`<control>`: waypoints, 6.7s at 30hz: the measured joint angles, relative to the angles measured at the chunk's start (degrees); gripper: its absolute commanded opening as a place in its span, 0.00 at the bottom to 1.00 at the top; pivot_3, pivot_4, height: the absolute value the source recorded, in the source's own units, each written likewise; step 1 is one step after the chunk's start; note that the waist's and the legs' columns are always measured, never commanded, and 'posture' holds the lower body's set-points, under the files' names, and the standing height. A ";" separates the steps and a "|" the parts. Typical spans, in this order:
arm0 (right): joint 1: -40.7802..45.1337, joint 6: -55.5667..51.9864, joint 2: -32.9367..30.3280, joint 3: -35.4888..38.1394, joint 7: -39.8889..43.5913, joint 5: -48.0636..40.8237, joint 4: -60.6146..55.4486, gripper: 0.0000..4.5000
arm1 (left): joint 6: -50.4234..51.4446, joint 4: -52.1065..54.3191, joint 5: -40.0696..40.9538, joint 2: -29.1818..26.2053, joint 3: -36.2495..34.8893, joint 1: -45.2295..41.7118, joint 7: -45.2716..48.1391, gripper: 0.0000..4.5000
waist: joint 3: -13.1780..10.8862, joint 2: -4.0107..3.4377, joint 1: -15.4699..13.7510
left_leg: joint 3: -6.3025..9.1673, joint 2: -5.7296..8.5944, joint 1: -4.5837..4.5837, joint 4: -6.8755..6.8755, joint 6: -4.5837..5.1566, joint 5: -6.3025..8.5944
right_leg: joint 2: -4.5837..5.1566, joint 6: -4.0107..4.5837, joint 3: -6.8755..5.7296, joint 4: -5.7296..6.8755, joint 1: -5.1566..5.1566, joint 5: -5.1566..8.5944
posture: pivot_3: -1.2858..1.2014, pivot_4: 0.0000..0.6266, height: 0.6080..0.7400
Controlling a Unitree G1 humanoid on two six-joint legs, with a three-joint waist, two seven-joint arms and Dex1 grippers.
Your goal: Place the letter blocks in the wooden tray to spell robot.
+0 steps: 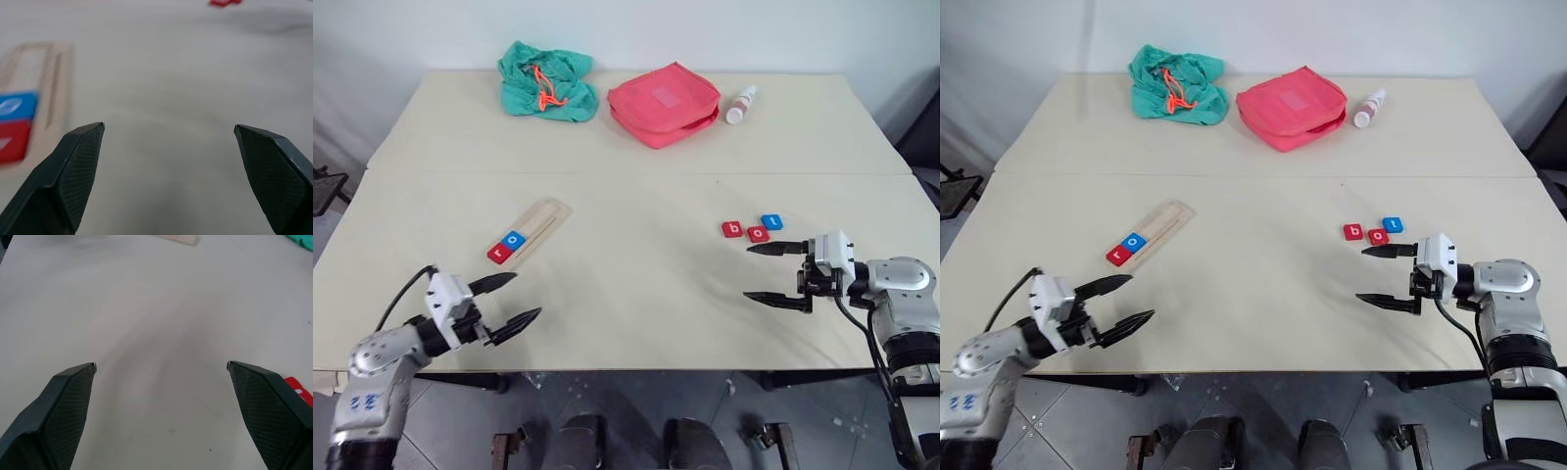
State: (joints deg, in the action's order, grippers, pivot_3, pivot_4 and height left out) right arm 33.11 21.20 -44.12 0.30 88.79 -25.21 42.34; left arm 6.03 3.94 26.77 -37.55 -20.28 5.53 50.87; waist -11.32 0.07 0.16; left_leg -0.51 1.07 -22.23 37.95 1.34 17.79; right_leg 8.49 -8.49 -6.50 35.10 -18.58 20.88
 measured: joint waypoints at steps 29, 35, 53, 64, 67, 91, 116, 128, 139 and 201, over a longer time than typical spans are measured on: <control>-1.88 -0.13 2.47 0.71 -0.02 0.55 -2.80 0.99 | 14.88 -19.15 -10.86 -5.29 10.27 -26.56 -5.70 1.00 | -0.02 -0.04 -0.21 | 0.08 0.12 0.01 0.10 -0.01 0.02 | 0.05 0.00 0.00 0.44 -0.12 0.00 | 0.52 0.24 1.00; -2.70 -0.21 2.49 0.75 -0.13 0.55 -3.92 0.99 | 14.03 -21.24 -13.57 -6.59 12.49 -29.07 -4.07 1.00 | -0.02 -0.04 -0.22 | 0.05 0.12 0.04 0.11 -0.01 0.02 | 0.06 0.00 0.02 0.48 -0.11 0.00 | 0.52 0.24 1.00; -2.60 -0.12 3.22 2.45 -0.52 1.16 -3.96 1.00 | 8.12 -19.97 -14.91 -5.65 16.60 -29.75 0.32 0.75 | 0.03 -0.15 -0.51 | 0.09 0.16 0.06 0.17 -0.01 0.01 | 0.07 0.00 0.07 0.51 -0.05 0.00 | 0.52 0.24 1.00; -4.58 0.04 2.20 4.97 -0.52 1.13 -6.06 1.00 | 3.54 -17.74 -14.85 -1.10 23.38 -35.69 8.73 0.75 | 0.01 -0.11 -0.13 | 0.01 0.14 0.02 0.14 0.00 0.01 | 0.06 0.00 0.01 0.49 -0.10 0.00 | 0.52 0.24 1.00; -5.49 0.10 1.50 6.22 -0.51 1.12 -6.29 1.00 | 1.43 -17.92 -15.12 0.49 25.29 -36.32 10.73 0.75 | 0.01 -0.11 -0.13 | 0.01 0.13 0.01 0.13 0.00 0.01 | 0.06 0.00 -0.02 0.49 -0.11 0.00 | 0.52 0.24 1.00; -13.64 1.11 -3.81 11.60 -2.25 1.21 -8.72 1.00 | 3.92 -17.74 -20.26 16.46 37.42 -39.83 10.25 0.75 | 0.00 -0.09 -1.70 | -0.04 0.15 -0.07 0.31 0.06 -0.01 | 0.07 -0.01 -0.04 0.38 -0.02 0.00 | 0.52 0.24 1.00; -15.79 0.03 -4.05 12.65 -4.69 1.19 -11.46 1.00 | 10.47 -16.29 -24.18 17.17 41.78 -44.49 10.56 0.99 | 0.00 -0.09 -1.79 | 0.00 0.16 -0.08 0.30 0.07 -0.02 | 0.07 -0.01 -0.07 0.33 0.04 0.00 | 0.52 0.24 1.00; -15.60 0.00 -4.05 12.65 -5.09 1.20 -11.48 1.00 | 13.90 -12.94 -24.99 15.24 42.01 -44.38 9.00 0.99 | -0.01 -0.09 -1.64 | -0.01 0.15 -0.09 0.29 0.07 -0.02 | 0.06 -0.01 -0.06 0.31 0.02 0.00 | 0.52 0.24 1.00; -17.01 -4.19 -4.51 14.02 -10.36 1.27 -15.07 1.00 | 14.48 -2.65 -12.64 2.99 28.27 -37.65 17.48 0.99 | -0.01 -0.10 -1.67 | 0.06 0.13 -0.08 0.29 0.06 -0.02 | 0.07 0.00 -0.06 0.29 0.02 0.00 | 0.52 0.24 1.00; -9.27 -49.01 17.18 6.34 -62.56 7.40 -41.98 1.00 | -16.96 -20.91 -0.23 9.41 14.61 -27.02 26.04 0.99 | -0.01 -0.10 -0.55 | 0.17 0.23 -0.10 0.15 0.05 -0.01 | 0.11 0.00 0.03 0.72 -0.28 0.00 | 0.52 0.24 1.00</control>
State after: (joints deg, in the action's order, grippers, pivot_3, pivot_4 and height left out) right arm 23.84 -27.81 -26.94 6.65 26.23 -17.80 0.36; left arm -10.93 -16.97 26.55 -28.13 -5.68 -21.50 76.91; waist -11.33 -0.03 -0.38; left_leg -0.34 1.30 -22.32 38.10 1.39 17.78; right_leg 8.60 -8.50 -6.47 35.82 -18.86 20.88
